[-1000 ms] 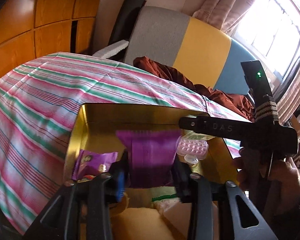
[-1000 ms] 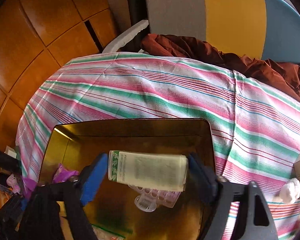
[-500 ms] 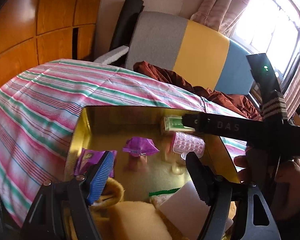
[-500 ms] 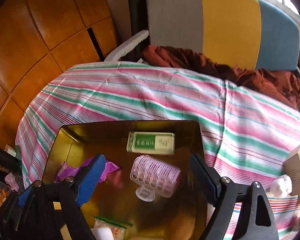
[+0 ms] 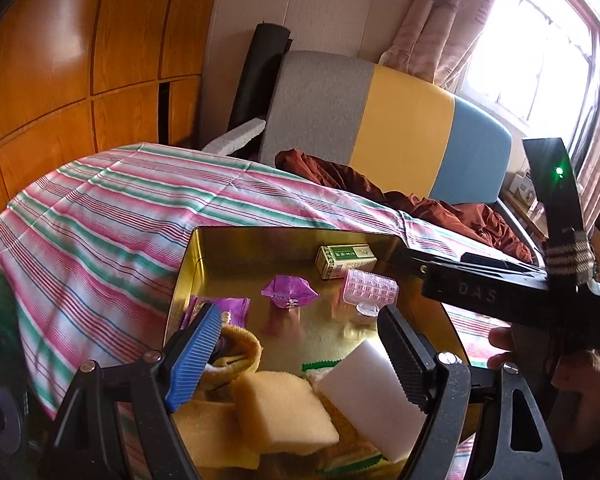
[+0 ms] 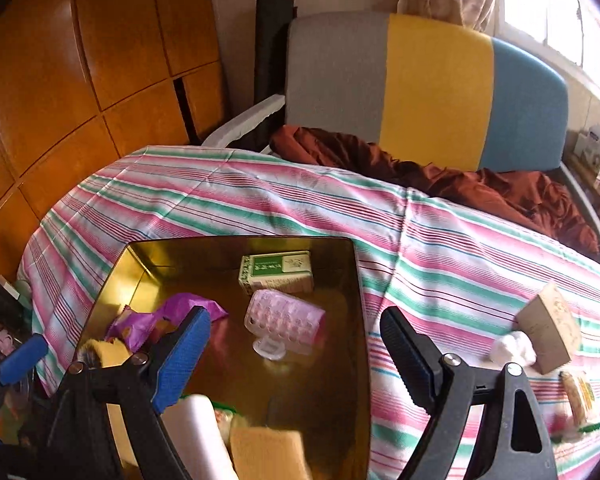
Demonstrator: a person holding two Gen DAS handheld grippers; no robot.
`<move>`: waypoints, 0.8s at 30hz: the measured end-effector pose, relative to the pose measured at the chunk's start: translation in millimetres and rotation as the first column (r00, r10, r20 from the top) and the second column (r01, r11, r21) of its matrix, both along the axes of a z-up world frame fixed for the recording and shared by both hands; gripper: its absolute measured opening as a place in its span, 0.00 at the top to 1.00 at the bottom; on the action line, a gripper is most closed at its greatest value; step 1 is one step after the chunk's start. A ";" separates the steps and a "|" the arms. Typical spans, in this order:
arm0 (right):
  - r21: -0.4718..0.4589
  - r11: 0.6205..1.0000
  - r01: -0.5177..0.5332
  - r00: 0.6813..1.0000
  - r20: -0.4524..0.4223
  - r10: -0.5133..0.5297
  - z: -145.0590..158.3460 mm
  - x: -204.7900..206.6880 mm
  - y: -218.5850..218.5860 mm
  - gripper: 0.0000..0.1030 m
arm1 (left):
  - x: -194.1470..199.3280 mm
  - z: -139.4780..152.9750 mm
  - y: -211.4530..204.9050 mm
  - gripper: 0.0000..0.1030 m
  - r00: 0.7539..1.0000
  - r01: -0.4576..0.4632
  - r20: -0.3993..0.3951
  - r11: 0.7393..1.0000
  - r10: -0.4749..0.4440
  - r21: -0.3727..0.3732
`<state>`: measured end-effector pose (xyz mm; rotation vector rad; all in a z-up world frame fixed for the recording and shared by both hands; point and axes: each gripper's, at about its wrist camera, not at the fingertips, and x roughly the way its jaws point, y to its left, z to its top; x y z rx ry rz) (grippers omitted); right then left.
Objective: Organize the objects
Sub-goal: 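Withdraw both open grippers from the tray toward the remaining items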
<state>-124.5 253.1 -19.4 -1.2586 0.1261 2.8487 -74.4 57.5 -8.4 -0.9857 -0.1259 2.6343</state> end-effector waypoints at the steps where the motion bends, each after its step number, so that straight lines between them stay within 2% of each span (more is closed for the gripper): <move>1: 0.006 1.000 0.005 1.000 -0.005 -0.005 0.3 4.5 0.5 0.14 | 3.0 0.5 0.1 0.21 1.000 0.002 -0.006 1.000 -0.002 -0.004; 13: 0.033 0.996 0.077 0.997 -0.024 -0.076 -5.1 52.8 27.6 0.14 | 26.4 2.9 11.3 0.20 0.999 0.032 -0.022 0.999 -0.033 -0.040; 20: 0.032 0.986 0.162 0.987 0.000 -0.162 -14.8 74.2 68.9 0.14 | 37.3 9.3 25.4 0.18 0.996 0.069 -0.046 0.995 -0.072 -0.067; 24: 0.063 0.977 0.205 0.978 0.013 -0.206 -18.8 85.4 94.9 0.14 | 41.5 12.0 35.3 0.18 0.994 0.092 -0.055 0.992 -0.097 -0.086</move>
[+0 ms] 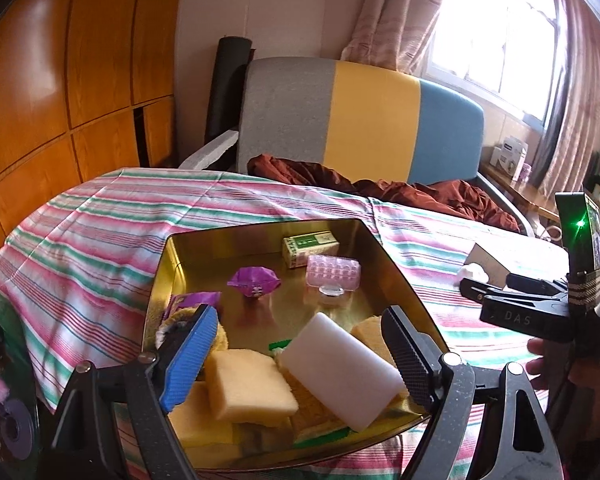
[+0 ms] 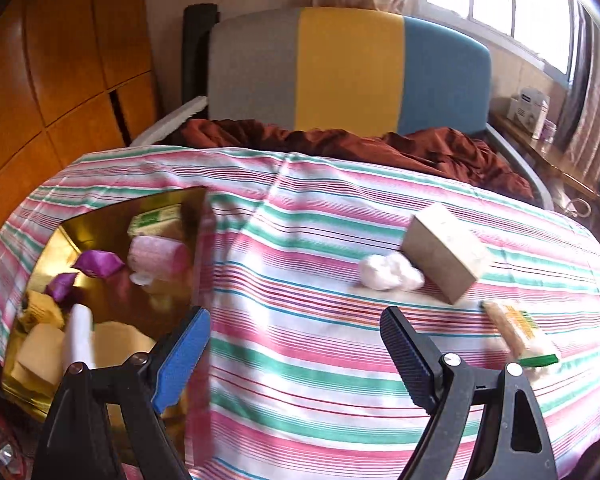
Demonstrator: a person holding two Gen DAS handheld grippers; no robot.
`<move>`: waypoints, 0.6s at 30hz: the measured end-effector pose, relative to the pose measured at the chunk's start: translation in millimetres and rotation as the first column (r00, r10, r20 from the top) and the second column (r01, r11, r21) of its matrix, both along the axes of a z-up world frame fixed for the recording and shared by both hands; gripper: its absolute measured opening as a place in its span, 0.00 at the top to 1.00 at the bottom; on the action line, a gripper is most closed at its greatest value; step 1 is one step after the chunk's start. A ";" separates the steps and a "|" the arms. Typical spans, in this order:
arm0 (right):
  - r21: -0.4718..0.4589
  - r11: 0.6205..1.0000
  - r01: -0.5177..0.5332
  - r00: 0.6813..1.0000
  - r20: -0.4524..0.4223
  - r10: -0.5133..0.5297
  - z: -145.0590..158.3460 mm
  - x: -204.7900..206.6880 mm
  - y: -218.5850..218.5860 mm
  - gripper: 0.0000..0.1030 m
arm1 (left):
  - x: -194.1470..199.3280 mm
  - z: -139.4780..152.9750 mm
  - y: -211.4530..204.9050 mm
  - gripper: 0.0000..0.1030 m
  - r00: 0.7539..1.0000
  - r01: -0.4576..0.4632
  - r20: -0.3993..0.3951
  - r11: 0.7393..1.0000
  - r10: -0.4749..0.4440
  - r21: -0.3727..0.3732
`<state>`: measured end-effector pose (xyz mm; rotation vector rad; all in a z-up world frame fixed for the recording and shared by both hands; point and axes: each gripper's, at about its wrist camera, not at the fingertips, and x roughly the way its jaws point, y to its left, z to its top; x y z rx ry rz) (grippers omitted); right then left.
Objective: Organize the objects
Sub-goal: 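Withdraw both open grippers from the tray toward the remaining items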
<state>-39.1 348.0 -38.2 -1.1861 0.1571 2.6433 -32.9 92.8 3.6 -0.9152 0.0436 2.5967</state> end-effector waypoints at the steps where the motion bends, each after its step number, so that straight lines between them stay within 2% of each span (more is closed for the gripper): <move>1: 0.009 1.000 0.010 1.000 0.002 -0.010 -0.4 2.7 7.2 0.14 | 1.1 0.8 2.5 0.18 1.000 0.005 -0.004 1.000 -0.005 -0.006; 12: 0.124 0.974 0.190 0.981 0.022 -0.194 7.4 30.9 116.7 0.14 | 11.0 7.0 34.5 0.15 0.997 0.079 -0.019 0.996 -0.080 -0.049; 16: 0.122 0.951 0.283 0.957 0.032 -0.289 -0.1 42.9 163.1 0.14 | 14.7 9.4 49.3 0.15 0.993 0.111 -0.025 0.991 -0.113 -0.068; 18: 0.081 0.935 0.347 0.936 0.035 -0.350 -6.8 52.1 185.0 0.14 | 16.0 10.4 57.5 0.14 0.991 0.129 -0.027 0.988 -0.131 -0.080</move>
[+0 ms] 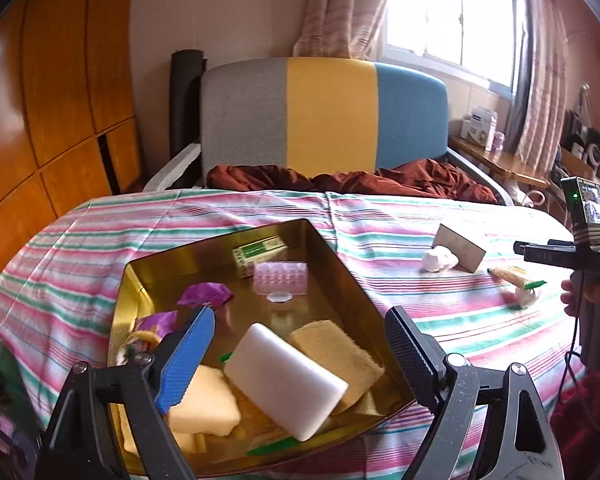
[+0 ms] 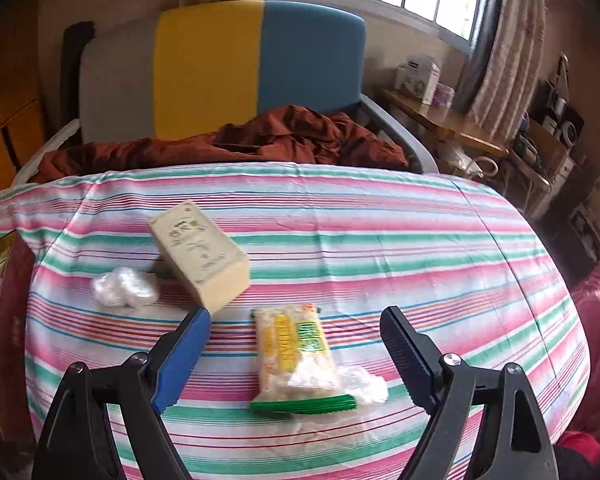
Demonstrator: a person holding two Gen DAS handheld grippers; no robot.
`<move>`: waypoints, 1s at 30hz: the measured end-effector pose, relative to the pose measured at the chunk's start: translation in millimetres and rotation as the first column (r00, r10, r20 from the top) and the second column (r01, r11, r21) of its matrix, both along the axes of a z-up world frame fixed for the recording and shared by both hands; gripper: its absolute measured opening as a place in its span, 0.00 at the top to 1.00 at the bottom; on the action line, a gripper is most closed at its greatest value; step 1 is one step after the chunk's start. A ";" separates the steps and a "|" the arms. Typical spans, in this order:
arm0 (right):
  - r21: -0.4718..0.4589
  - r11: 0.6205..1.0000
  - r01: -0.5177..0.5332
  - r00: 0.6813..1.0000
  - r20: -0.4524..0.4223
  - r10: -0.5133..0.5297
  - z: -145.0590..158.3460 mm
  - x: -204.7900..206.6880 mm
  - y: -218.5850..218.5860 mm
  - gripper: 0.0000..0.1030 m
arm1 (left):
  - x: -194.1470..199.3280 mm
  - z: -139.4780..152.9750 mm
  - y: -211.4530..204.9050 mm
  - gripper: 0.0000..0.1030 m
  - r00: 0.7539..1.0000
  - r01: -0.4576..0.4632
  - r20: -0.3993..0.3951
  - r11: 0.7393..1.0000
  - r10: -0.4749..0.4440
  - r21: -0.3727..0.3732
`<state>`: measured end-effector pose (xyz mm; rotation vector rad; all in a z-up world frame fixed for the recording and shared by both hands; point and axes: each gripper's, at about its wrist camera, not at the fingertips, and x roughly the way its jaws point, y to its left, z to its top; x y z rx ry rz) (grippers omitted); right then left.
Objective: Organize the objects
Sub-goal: 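Withdraw both open grippers from the tray toward the remaining items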
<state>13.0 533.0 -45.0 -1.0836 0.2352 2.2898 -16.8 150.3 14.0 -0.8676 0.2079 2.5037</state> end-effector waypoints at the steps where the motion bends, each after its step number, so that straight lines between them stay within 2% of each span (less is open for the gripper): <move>1: -0.036 0.999 0.035 0.999 -0.010 -0.035 -3.2 5.7 9.5 0.14 | 1.0 0.2 4.1 0.14 1.000 0.008 -0.001 1.000 -0.008 -0.004; 3: -0.132 0.988 0.083 0.996 -0.027 -0.087 -7.8 13.2 24.5 0.14 | 2.1 1.3 13.7 0.14 1.000 0.024 0.000 1.000 -0.024 -0.015; 5: -0.175 0.979 0.100 0.991 -0.069 -0.114 -3.2 18.9 30.9 0.14 | 3.4 1.7 23.0 0.14 0.999 0.042 0.000 0.999 -0.042 -0.023; 13: -0.218 0.965 0.148 0.985 -0.056 -0.164 -4.8 25.2 39.3 0.14 | 8.6 1.5 64.9 0.13 0.992 0.127 0.006 0.991 -0.127 -0.052; 17: -0.236 0.949 0.209 0.974 -0.041 -0.225 -6.9 33.3 50.3 0.14 | 8.9 -1.3 85.3 0.13 0.986 0.167 0.030 0.984 -0.166 -0.056; 23: -0.356 0.876 0.327 0.925 -0.070 -0.374 -8.2 61.0 79.1 0.14 | 13.5 -2.3 119.0 0.13 0.971 0.238 0.052 0.970 -0.235 -0.055; 30: -0.437 0.827 0.353 0.893 -0.105 -0.437 -7.3 78.9 93.6 0.14 | 7.3 -8.1 162.2 0.12 0.947 0.308 0.111 0.951 -0.303 -0.033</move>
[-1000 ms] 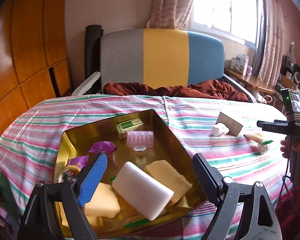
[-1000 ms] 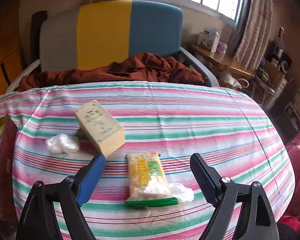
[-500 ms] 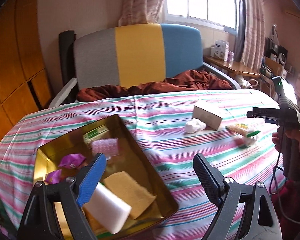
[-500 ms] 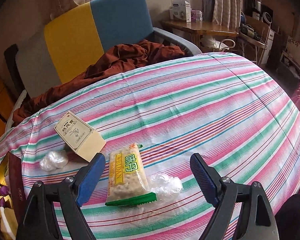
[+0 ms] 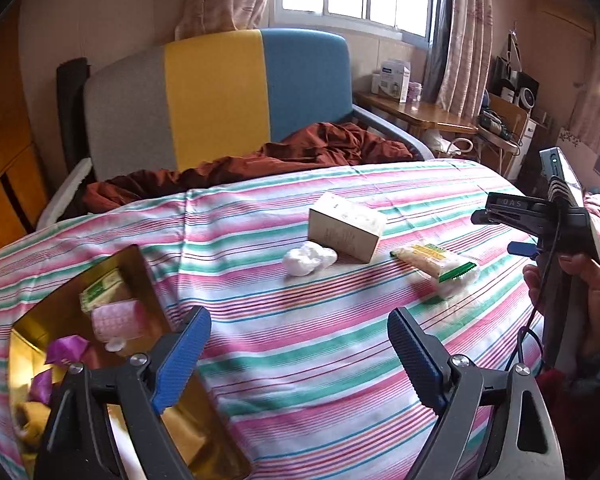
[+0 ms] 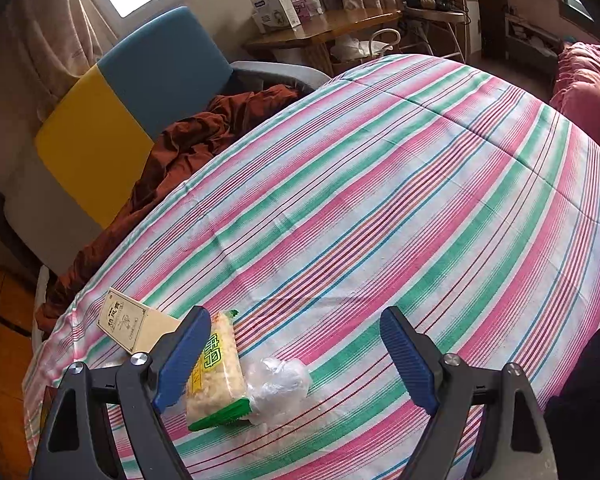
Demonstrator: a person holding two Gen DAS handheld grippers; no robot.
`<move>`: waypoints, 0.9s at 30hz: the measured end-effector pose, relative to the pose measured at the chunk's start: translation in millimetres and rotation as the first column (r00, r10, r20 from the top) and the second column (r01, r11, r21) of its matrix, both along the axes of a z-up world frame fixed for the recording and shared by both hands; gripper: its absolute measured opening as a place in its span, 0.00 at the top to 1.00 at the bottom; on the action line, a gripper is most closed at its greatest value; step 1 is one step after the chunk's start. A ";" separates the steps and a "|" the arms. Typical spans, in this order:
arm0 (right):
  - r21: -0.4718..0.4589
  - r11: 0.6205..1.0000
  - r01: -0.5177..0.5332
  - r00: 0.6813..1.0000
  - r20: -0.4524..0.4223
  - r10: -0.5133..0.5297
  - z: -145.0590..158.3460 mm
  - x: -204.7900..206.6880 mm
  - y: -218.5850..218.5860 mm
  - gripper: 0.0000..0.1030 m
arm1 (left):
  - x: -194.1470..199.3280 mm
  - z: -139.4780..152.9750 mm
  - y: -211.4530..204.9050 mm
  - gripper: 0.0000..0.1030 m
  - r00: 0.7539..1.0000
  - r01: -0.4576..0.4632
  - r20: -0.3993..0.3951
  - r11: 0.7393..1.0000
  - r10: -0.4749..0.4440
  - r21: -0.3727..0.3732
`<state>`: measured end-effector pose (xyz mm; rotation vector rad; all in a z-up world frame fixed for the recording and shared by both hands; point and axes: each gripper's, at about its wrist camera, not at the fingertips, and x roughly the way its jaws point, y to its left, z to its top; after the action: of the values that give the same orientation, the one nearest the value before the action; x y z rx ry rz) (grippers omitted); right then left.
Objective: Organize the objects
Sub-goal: 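Withdraw both open grippers from the tray toward the remaining items, then grasp the clear plastic bag with the left gripper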
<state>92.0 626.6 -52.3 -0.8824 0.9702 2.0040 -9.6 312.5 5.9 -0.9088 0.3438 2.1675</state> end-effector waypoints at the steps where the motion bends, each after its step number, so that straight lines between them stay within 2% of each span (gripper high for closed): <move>1: -0.011 1.000 -0.002 1.000 -0.006 0.002 -0.8 1.0 1.3 0.14 | -2.5 -2.7 5.8 0.12 1.000 0.001 0.009 1.000 -0.001 -0.006; 8: -0.047 0.998 -0.031 0.999 -0.033 0.029 -2.5 -0.8 3.6 0.14 | -30.6 -27.2 35.3 0.12 0.996 -0.010 0.090 0.999 0.015 -0.053; 14: -0.066 0.995 -0.075 0.997 -0.037 0.072 -5.6 -6.9 0.2 0.14 | -60.8 -46.6 57.1 0.18 0.988 -0.037 0.147 0.996 0.049 -0.084; 27: -0.084 0.992 -0.090 0.995 -0.060 0.085 -6.9 -8.6 0.9 0.14 | -111.7 -81.3 111.5 0.20 0.979 -0.069 0.182 0.989 0.093 -0.134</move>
<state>83.3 627.5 -59.2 -0.9343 1.0737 2.0835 -121.2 423.9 -75.4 -1.2087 0.3600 2.1310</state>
